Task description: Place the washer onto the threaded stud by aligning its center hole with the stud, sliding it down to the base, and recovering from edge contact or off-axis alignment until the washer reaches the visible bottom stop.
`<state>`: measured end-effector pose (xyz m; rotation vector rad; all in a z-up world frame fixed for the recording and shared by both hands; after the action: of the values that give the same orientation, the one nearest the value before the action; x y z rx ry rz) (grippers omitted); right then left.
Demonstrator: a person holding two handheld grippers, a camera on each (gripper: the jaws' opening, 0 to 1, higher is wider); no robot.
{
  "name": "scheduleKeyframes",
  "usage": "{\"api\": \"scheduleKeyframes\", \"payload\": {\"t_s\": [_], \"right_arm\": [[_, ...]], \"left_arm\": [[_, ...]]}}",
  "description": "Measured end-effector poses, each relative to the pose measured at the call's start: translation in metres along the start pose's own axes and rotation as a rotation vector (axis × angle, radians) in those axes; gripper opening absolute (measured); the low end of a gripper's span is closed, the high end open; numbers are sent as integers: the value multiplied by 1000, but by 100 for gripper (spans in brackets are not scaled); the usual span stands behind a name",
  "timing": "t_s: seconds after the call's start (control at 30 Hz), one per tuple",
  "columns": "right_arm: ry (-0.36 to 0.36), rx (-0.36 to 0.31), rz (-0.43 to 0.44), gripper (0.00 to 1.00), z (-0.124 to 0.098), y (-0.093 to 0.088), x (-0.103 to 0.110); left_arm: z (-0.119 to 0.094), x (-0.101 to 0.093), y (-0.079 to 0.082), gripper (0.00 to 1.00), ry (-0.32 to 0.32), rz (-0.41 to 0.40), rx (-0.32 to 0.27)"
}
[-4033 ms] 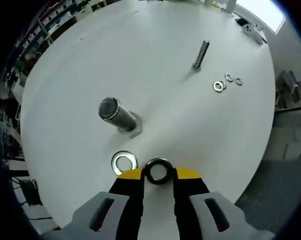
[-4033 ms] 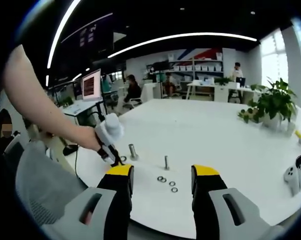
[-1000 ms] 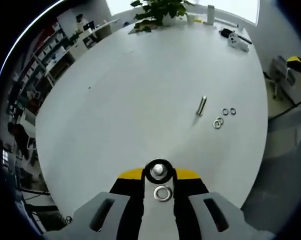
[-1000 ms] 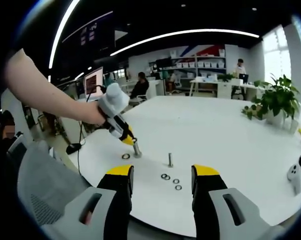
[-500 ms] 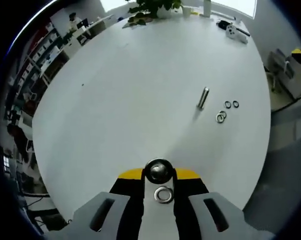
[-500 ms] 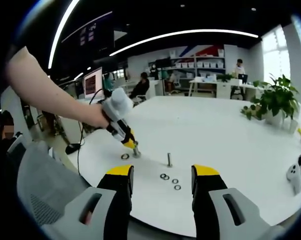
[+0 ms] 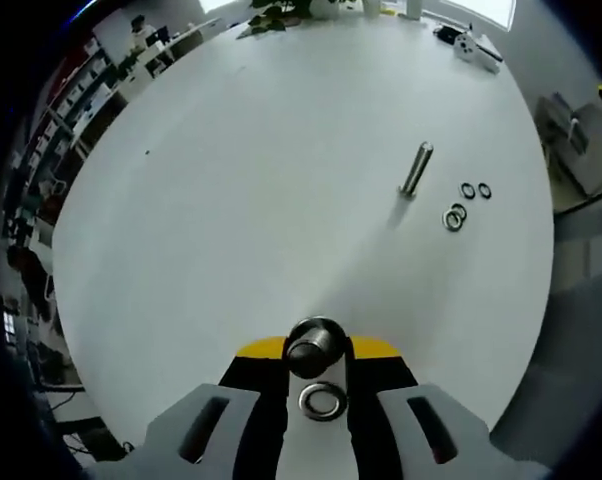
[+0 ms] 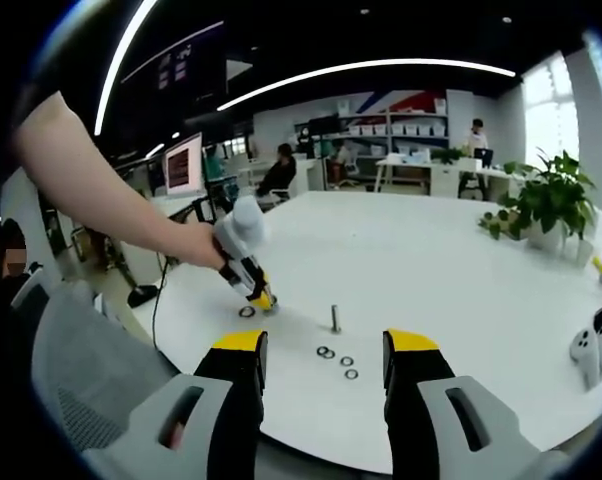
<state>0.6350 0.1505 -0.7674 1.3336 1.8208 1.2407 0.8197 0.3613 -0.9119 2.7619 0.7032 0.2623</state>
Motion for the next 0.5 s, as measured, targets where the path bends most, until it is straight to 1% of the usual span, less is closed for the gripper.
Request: {"api": "scheduleKeyframes", "payload": {"t_s": [0.07,0.3,0.5], "right_arm": [[0,-1,-2,49,0,0,0],[-10,-3,-5,49,0,0,-1],[-19,-5,-6,49,-1,1,-2]], "left_arm": [[2,-1,-1,19,4,14,4],[5,-2,-2,19,4,-4,5],[5,-4,-2,20,-5,-37,2]]}}
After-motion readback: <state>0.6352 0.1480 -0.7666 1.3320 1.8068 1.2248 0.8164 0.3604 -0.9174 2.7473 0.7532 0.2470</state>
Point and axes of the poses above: the point that each gripper's makers call its tool centre point, and the gripper's own axes: z roughly forward along the fingers, x roughly to its left, y roughly out of its top, the point moved 4 cm from there along -z, roughly backward along the fingers
